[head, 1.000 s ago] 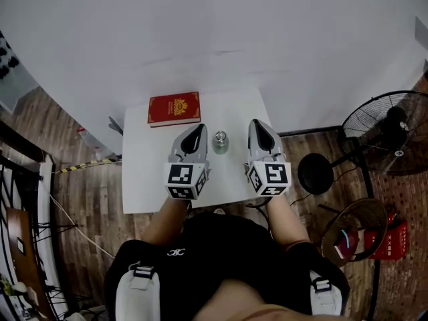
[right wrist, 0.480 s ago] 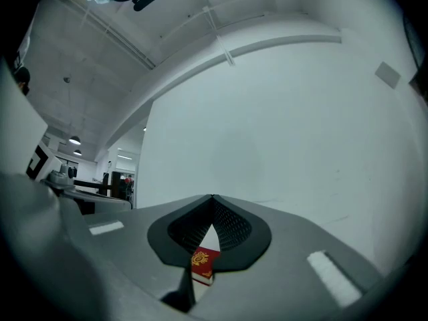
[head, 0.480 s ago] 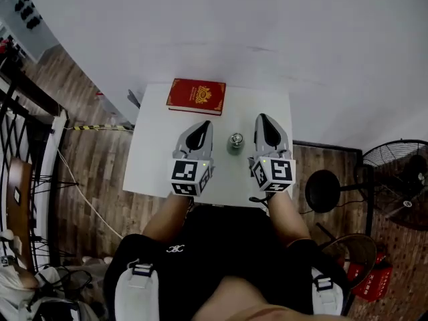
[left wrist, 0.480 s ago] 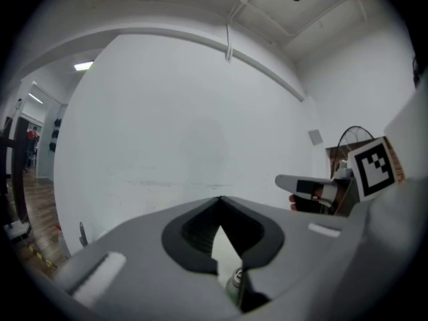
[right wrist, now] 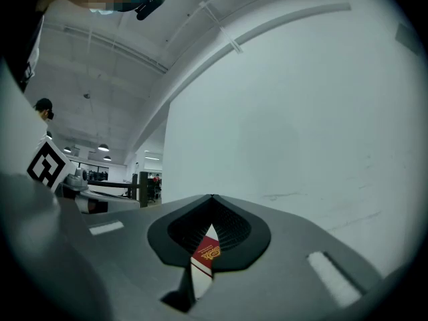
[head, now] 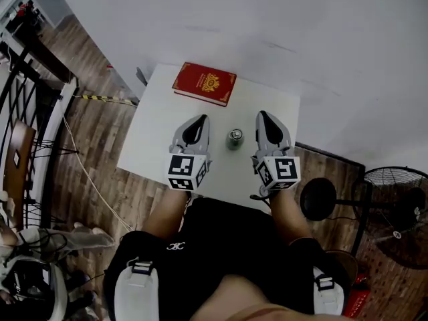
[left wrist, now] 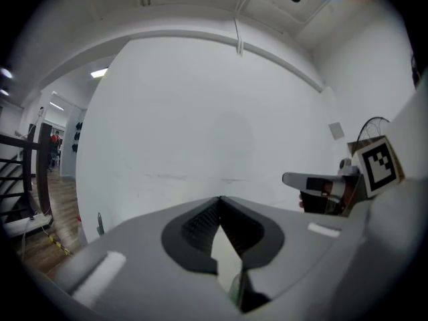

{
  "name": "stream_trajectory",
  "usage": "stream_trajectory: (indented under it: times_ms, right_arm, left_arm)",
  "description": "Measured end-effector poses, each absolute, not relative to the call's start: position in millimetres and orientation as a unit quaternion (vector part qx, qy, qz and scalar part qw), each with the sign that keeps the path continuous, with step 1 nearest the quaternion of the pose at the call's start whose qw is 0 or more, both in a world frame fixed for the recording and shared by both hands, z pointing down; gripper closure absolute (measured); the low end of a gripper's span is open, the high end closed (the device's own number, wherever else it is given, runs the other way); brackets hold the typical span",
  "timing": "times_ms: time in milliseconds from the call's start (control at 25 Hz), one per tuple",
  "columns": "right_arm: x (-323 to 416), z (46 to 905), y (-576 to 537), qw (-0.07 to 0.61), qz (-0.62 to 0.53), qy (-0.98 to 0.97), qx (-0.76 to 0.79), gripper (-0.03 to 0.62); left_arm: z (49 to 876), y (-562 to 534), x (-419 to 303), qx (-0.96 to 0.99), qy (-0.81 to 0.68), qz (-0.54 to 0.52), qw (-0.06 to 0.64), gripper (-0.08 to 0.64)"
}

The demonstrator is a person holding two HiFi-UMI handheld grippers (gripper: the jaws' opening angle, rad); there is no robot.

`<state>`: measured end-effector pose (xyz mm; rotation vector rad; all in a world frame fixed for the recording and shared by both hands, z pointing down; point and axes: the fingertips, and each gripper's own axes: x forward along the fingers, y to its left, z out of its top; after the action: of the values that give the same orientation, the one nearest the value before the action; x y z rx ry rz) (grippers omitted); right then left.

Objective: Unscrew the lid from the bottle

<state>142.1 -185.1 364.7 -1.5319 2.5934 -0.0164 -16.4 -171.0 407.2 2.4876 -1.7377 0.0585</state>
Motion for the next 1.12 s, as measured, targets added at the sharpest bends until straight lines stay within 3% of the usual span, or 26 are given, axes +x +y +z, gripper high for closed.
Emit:
stream_trajectory:
  times_ms: [120, 200, 360, 680, 1120]
  right_arm:
    - [145.2, 370.6, -186.6, 0.058, -0.013, 0.865, -0.498, 0.592]
    - [141.0, 378.0, -187.1, 0.043, -0.017, 0.877, -0.479, 0.592]
    - [125.2, 398.6, -183.5, 0.017, -0.044, 0.907, -0.418, 0.434]
    - [108.1, 446.9, -173.6, -0.056, -0.063, 0.921, -0.381, 0.356]
    - [98.0, 528.9, -175.7, -0.158, -0.096, 0.901, -0.392, 0.33]
  left_arm:
    - [413.3, -168.4, -9.1, 0.828, -0.557, 0.03, 0.054, 0.484]
    - [420.4, -166.7, 1.1, 0.844, -0.531, 0.046, 0.054, 0.366]
    - [445.7, -163.8, 16.1, 0.866, -0.49, 0.083, 0.057, 0.219]
    - [502.4, -153.2, 32.4, 0.89, -0.429, 0.133, 0.079, 0.181]
    - [600.7, -140.2, 63.2, 0.917, -0.329, 0.184, 0.131, 0.18]
